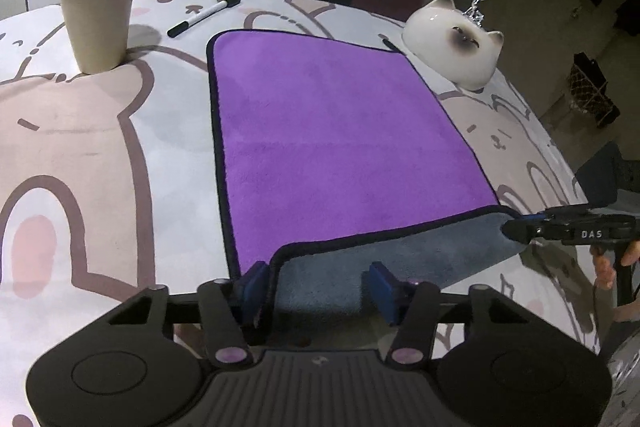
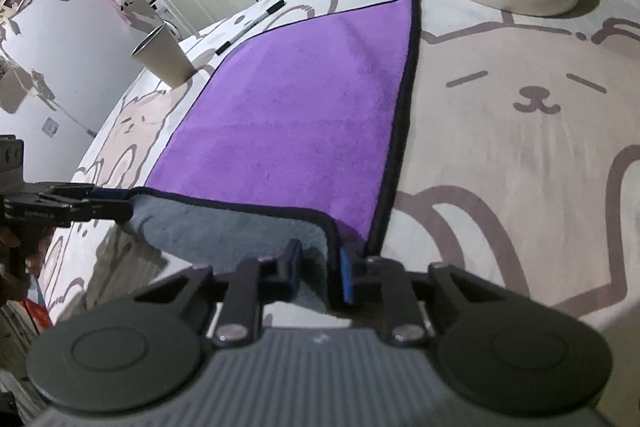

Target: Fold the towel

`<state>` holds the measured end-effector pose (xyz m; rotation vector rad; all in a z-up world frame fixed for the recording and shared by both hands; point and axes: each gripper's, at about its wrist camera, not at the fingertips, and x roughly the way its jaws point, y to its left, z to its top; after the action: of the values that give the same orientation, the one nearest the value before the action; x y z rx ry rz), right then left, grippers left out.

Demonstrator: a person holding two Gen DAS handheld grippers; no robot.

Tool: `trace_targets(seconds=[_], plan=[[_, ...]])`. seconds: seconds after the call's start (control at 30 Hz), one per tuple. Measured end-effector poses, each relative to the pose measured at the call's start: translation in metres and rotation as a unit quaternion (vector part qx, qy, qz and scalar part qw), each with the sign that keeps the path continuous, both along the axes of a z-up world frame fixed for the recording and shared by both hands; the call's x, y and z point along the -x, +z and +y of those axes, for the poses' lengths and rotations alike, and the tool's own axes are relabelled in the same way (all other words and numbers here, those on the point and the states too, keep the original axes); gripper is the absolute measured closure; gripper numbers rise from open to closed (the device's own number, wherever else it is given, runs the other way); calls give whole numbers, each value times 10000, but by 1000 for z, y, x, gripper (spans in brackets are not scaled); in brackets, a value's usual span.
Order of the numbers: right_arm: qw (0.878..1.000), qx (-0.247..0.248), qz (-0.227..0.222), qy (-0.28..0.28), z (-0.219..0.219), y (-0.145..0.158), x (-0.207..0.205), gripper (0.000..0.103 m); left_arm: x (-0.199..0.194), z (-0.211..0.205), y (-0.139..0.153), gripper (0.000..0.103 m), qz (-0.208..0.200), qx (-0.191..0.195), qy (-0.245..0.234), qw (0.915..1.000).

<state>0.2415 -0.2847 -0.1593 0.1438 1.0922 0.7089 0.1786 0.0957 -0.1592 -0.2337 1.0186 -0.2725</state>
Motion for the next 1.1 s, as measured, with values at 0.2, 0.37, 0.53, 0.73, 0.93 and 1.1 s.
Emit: trace_targets(seconds=[0.2,0.37,0.53,0.73,0.93,1.1], plan=[[10000,67,29,46,1,1,0,89,-2,10,-8,75,198,-20,162,9997],[9998,147,36,112,4,1,1,94,-1,14,-10,84,260,-5,246,9994],[9997,227,13,84,7,0,1,98,-1,15,-11,96,316,-55,288,9991],[9993,348,-45,137,13,2,2,99,1,14,-9,99,304,-111,216,9992],[9994,316,-105,23,15,6,1,99,2,15,-2,99,171,-93,301,9994],[9992,294,-247,-128,18,13,-6,99,-3,16,8,99,-62,-65,447,9990]])
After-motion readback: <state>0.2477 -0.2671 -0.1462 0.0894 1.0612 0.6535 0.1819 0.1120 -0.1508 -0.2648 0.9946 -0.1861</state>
